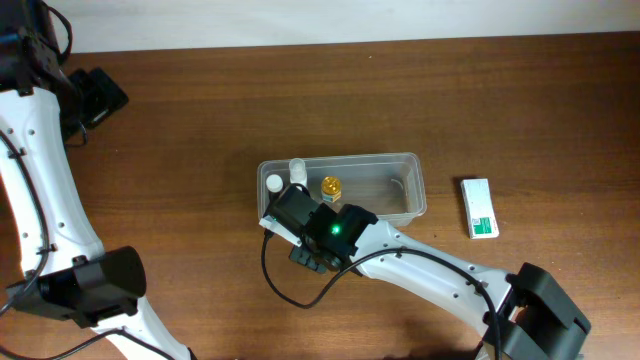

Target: Pack container

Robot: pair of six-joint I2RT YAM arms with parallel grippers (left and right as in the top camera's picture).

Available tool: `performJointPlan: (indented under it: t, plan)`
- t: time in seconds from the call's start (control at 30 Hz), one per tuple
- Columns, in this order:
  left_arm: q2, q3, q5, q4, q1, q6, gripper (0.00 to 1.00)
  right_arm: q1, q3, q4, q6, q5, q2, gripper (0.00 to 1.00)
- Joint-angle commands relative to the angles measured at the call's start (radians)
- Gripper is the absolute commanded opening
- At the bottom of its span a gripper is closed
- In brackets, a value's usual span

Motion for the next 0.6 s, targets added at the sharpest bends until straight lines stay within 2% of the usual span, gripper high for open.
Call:
performJointPlan:
  t: [0.0,0.57]
  plan:
    - [-0.010,0.010,0.003,0.000,0.002,0.016,1.00,-0.006,-0.020,0.003,0.021,-0.013,0.008,0.04]
    - [-0.010,0.010,0.003,0.000,0.002,0.016,1.00,-0.104,-0.032,0.064,0.032,-0.006,0.019,0.04]
